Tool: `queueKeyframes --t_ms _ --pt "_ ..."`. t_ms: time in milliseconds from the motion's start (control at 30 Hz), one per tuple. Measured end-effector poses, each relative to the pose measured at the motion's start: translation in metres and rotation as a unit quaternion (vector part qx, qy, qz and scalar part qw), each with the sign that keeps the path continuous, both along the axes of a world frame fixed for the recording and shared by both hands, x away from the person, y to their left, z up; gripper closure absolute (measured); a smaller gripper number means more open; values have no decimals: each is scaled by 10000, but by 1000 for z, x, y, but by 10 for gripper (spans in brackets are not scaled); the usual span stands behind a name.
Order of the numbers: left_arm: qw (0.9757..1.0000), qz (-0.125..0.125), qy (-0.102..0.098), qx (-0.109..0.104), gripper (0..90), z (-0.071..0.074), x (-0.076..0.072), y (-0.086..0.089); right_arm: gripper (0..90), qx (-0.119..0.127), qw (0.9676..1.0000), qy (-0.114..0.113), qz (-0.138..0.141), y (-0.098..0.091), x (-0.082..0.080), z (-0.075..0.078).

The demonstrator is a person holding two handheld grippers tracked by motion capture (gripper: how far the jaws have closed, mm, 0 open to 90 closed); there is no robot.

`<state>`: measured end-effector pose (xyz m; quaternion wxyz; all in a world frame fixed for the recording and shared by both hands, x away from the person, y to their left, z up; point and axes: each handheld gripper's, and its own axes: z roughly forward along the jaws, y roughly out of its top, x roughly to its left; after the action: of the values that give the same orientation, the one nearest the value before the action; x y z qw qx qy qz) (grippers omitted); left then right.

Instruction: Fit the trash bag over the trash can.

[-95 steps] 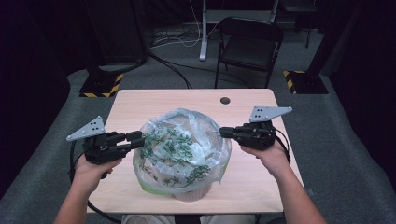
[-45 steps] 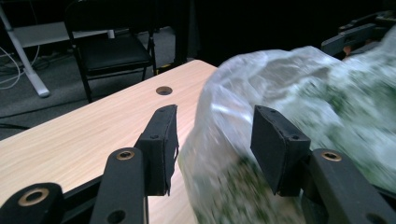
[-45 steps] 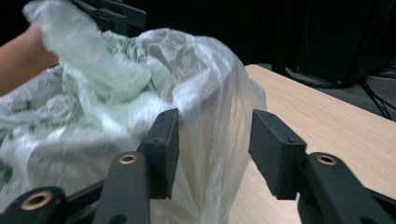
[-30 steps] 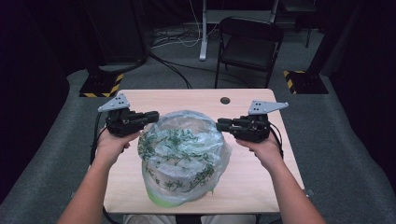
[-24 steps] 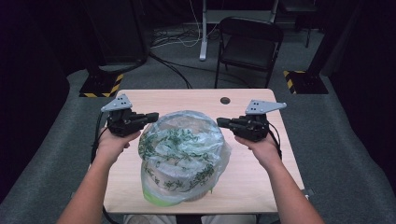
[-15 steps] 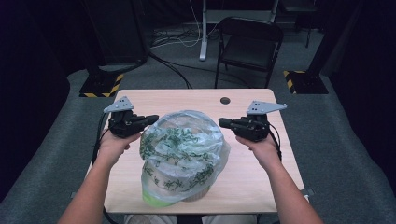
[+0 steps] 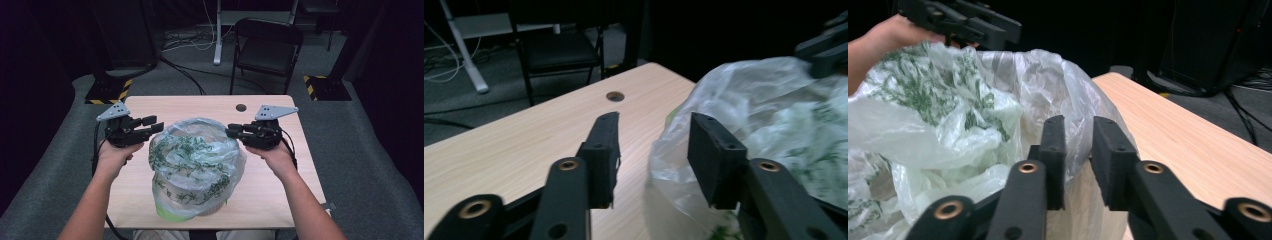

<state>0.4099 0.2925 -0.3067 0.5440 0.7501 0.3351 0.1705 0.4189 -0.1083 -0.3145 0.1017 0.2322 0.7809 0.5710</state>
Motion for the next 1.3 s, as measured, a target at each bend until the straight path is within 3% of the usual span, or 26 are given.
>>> queueKeyframes --t_ms 67,200,300,433,700,767,900,933,967,1133,1267,1300 --pt "10000 -15 -27 -3 514 2 -2 0 895 185 9998 26 -32 -3 1 -1" --pt "9997 -248 -64 -7 502 6 -10 -4 900 91 9998 20 -198 -5 3 -1" --pt "9992 -380 -45 131 502 4 -12 -11 900 -128 9996 39 -242 -3 7 -8" --pt "9983 -521 56 266 503 -2 -10 -18 900 -245 9993 205 -216 -2 9 -23" --pt "9977 -533 146 400 499 -5 -10 -20 900 -383 9985 345 -206 -9 7 -31" --pt "9978 -515 136 396 497 -3 -11 -18 802 -297 9988 291 -271 -14 4 -28" --pt "9981 -519 6 317 490 11 -17 -14 717 -50 9994 218 -280 -24 -3 -20" --pt "9979 -578 -75 286 487 20 -22 -15 680 53 9995 94 -302 -30 -10 -13" --pt "9979 -578 -75 286 485 20 -22 -15 661 96 9995 35 -291 -32 -14 -9" --pt "9952 -913 -251 259 473 38 -35 -27 601 341 9990 -276 -102 -37 -34 11" --pt "9909 -1256 -214 428 456 43 -39 -41 593 443 9978 -455 163 -27 -48 27" --pt "9909 -1256 -214 428 454 43 -39 -41 589 458 9974 -495 254 -22 -51 31"
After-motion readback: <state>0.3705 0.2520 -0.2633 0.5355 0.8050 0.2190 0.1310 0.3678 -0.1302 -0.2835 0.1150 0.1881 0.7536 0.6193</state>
